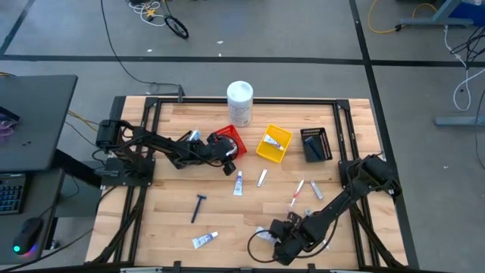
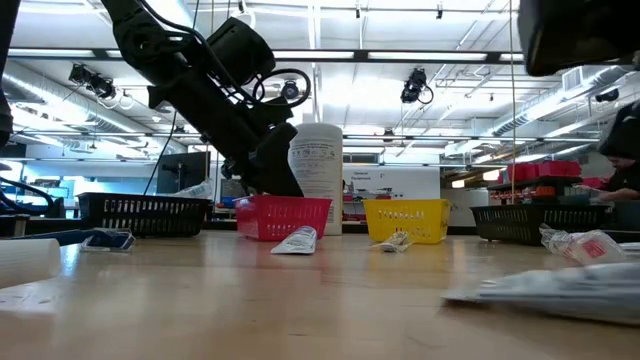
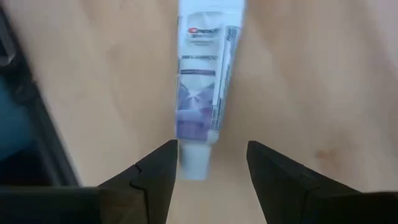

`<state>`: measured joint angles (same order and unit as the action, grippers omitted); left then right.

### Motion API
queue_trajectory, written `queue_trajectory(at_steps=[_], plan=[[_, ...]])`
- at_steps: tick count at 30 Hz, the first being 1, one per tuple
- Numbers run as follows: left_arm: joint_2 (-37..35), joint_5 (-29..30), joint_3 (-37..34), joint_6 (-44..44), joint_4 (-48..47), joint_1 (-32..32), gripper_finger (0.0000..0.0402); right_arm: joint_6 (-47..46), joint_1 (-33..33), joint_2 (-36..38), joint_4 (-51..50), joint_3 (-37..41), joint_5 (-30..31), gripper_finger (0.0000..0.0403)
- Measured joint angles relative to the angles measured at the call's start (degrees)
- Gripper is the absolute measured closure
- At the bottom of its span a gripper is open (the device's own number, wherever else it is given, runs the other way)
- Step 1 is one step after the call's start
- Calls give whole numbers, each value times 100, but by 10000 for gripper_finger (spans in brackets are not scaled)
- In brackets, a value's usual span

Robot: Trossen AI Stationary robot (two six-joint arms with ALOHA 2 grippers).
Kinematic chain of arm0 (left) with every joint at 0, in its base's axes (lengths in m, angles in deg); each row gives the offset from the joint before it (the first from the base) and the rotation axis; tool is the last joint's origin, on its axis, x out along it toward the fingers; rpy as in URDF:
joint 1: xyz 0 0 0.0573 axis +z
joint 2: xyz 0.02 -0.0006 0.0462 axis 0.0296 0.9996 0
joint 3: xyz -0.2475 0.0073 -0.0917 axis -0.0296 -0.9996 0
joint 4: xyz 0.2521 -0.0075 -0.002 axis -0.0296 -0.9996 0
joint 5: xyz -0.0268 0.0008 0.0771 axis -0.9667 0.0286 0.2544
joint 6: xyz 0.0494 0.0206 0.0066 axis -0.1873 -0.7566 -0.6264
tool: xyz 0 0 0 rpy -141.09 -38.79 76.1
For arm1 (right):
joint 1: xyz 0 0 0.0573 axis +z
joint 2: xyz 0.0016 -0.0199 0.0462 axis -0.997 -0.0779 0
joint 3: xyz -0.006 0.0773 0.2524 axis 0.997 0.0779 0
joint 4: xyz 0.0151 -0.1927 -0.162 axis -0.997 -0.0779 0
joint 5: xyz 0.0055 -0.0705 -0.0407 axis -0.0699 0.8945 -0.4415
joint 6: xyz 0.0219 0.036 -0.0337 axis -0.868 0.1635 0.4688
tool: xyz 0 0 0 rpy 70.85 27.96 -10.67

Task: Pick & Place Travel size toiletries
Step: Put the bottom right white toothpaste into the yellow basket

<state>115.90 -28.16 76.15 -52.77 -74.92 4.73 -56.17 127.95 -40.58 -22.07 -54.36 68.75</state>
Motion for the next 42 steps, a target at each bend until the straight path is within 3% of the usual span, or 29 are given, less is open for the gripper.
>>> queue_trajectory(at_steps=[10,14,21,27,33,42], plan=[[0,-14,0,-8,-3,-1,256,302,-5,-244,23,-26,32,207],[0,-14,0,-18,-2,0,256,131,12,-254,13,-15,375,240],[0,-15,0,-2,-4,0,256,193,3,-265,-23,-2,439,324],[0,-16,0,67,-7,1,256,446,-8,-133,16,16,466,341],[0,-16,0,78,-7,1,256,841,-94,423,-372,15,1207,342],[0,-24,0,89,-9,0,256,1054,-716,1089,-1849,9,2879,325]])
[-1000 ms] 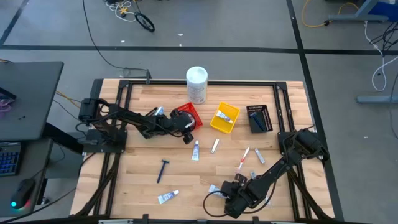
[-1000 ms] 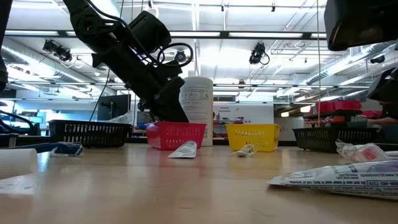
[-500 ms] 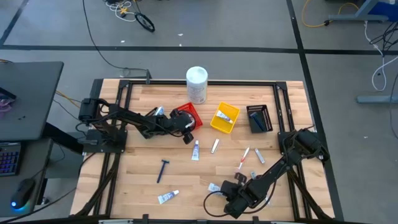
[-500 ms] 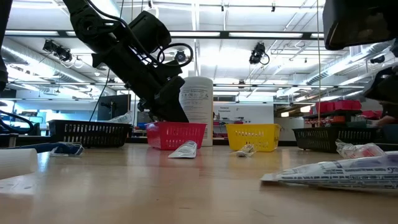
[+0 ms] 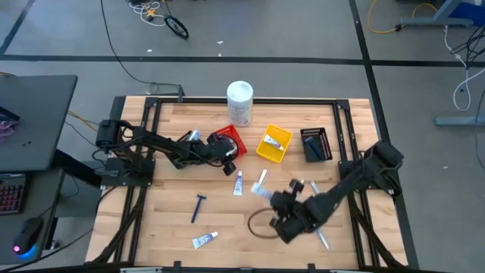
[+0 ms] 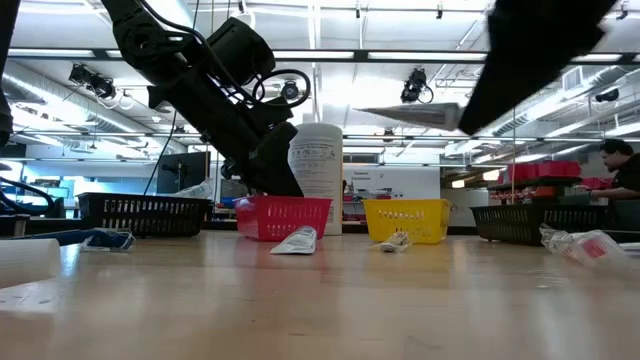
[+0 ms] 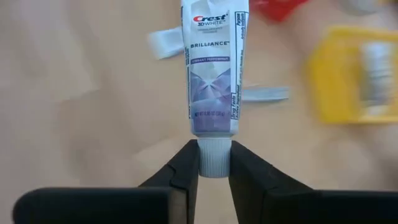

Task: Pick & Place Travel size toiletries
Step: Put the bottom right white toothpaste into the yellow basket, then put the blue razor into the right black basket

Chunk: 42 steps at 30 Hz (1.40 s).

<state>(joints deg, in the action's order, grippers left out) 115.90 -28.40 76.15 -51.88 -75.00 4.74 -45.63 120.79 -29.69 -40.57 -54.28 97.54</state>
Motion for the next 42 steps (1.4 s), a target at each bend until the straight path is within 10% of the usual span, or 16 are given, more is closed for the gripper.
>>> queue_trajectory(at_steps=[9,23,42], plan=[[0,-346,0,112,2,1,256,669,-1581,58,-931,0,33,315],[0,-423,0,-731,42,1,256,3031,-3605,62,-489,48,-1519,314],[0,-417,0,-474,42,1,246,3941,-3943,62,208,487,-2113,273]])
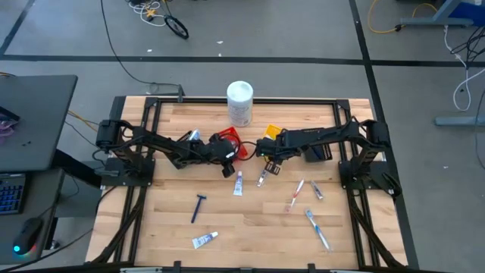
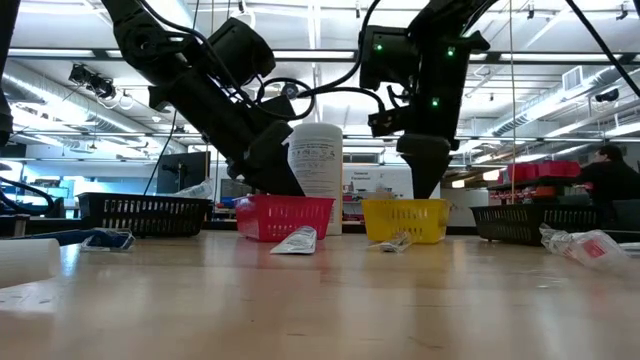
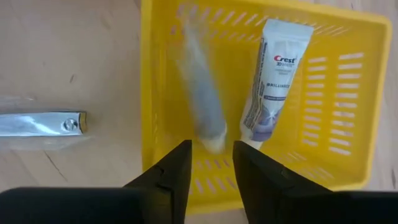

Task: Pick & Place Travel size toiletries
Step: Put the blue razor into the right black basket

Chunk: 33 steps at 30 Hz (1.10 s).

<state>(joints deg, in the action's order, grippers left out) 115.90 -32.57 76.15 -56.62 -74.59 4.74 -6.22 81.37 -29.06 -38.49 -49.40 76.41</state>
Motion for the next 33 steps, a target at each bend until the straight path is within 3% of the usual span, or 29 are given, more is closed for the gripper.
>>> queue_trajectory(at_steps=[8,18,27,33], plan=[[0,24,0,-33,2,0,248,-398,58,0,-62,-153,-4,261],[2,166,-2,-26,232,-4,249,-551,600,4,-573,-744,-315,261],[2,173,-2,-350,304,-4,249,-1921,1240,7,-1738,-796,-589,261],[2,86,401,-552,274,-30,249,-2492,1660,7,-1801,-796,-566,261]])
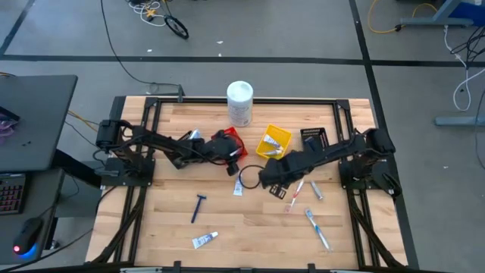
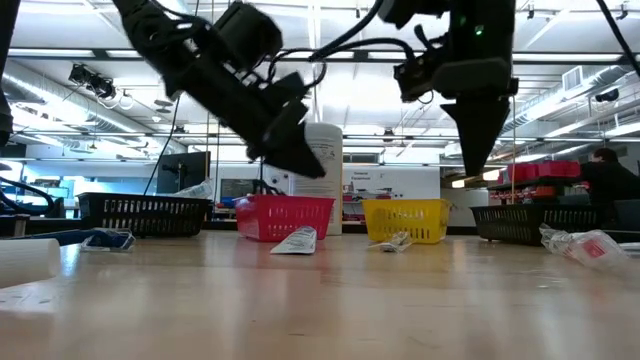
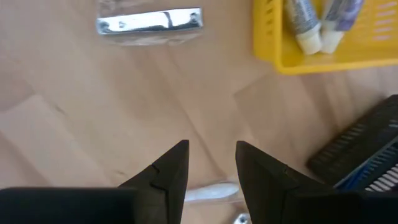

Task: Pick & Place Travel size toiletries
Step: Put the blue razor into the right black basket

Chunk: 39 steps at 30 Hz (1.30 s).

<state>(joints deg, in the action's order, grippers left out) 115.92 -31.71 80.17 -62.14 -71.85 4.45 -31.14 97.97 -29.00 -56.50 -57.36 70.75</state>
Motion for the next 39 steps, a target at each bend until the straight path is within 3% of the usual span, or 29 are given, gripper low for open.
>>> queue_trajectory(at_steps=[6,12,21,28,34,39], plan=[[0,-267,949,-120,-1055,-276,249,-429,346,0,315,47,111,261],[0,-212,1599,380,-2457,-805,249,-426,550,0,599,292,315,261],[0,-62,1635,2359,-4723,-1792,252,-446,604,0,1459,536,712,261],[0,-147,1592,4840,-6276,-2624,266,528,515,0,3400,856,1544,261],[0,-460,1592,6573,-6563,-3465,270,1734,332,0,5190,1068,1574,261],[7,-463,1507,7722,-6474,-3959,270,2366,155,0,5821,1128,1292,261]])
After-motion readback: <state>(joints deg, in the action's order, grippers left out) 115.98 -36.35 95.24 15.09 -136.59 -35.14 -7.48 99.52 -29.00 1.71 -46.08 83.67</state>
